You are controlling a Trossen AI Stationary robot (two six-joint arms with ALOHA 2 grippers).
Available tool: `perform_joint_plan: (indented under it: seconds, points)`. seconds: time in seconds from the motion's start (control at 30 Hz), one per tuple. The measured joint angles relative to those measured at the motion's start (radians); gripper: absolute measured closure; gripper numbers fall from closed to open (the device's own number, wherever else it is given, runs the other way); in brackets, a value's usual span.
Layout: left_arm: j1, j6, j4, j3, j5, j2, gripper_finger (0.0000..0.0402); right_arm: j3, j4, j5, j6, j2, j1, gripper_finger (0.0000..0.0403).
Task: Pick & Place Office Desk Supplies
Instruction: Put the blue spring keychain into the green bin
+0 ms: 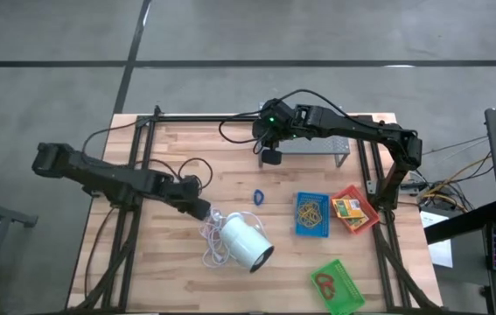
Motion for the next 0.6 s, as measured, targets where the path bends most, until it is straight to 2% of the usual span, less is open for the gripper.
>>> perform_joint_plan:
  seconds: [0.3,0.6]
  points:
    - [0.001,0.063,0.0,0.0,-0.126,-0.154,0.0394,0.0,0.0,0.0,0.0,0.0,0.0,0.033]
    - [0.001,0.256,0.037,0.0,-0.188,-0.239,0.0394,0.0,0.0,0.0,0.0,0.0,0.0,0.033]
